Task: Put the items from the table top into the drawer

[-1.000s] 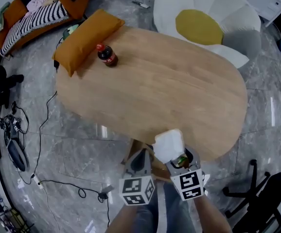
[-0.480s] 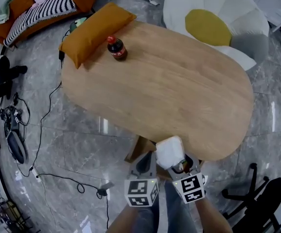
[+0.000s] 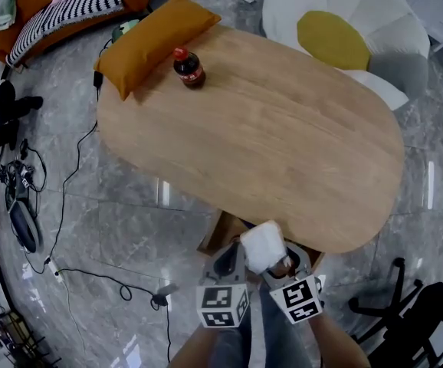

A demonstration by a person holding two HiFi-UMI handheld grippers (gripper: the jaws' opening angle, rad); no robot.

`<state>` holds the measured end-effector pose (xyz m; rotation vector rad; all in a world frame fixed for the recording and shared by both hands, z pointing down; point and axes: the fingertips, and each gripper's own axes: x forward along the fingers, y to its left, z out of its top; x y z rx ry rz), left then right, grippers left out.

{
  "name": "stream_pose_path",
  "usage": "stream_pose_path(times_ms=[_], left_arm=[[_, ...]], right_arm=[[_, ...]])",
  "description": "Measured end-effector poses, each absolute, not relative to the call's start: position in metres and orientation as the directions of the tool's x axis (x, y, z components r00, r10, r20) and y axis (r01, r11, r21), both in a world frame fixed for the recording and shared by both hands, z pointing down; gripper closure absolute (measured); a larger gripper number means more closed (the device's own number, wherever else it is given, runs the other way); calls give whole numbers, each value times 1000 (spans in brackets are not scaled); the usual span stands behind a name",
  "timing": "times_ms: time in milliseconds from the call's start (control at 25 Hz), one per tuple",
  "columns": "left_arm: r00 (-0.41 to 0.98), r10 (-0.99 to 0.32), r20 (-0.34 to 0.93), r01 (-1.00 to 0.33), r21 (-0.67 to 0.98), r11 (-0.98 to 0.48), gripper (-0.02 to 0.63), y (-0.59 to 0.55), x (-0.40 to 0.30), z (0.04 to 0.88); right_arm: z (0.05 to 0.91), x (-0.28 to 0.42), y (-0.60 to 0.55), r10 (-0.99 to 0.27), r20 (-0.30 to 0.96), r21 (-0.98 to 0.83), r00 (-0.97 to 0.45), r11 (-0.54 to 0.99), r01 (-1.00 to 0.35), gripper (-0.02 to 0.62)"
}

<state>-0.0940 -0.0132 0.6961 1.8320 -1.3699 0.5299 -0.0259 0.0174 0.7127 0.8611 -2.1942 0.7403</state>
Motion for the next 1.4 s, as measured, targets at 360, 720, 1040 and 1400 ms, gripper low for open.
stream_pose_path(times_ms=[360,720,1040,1400], left_arm=[[307,-607,733,-938,339,-64,597,0,-102,703],[252,-587,769,-946,325,19,597,16,-117,715],[257,-552,793,-946,324,26,597,22,-115,731],[262,-538,801,-946,325,24,597,19,-114,742]], right_arm=[[713,-36,25,-339,729,-266,-594,660,-703,302],[718,-48,41,-282,731,-275,-621,711,-647,304],[739,-50,39,-242,762,-272,-601,722,-636,302],[762,-46,43,-204,788,-273,-580,730,-627,302]])
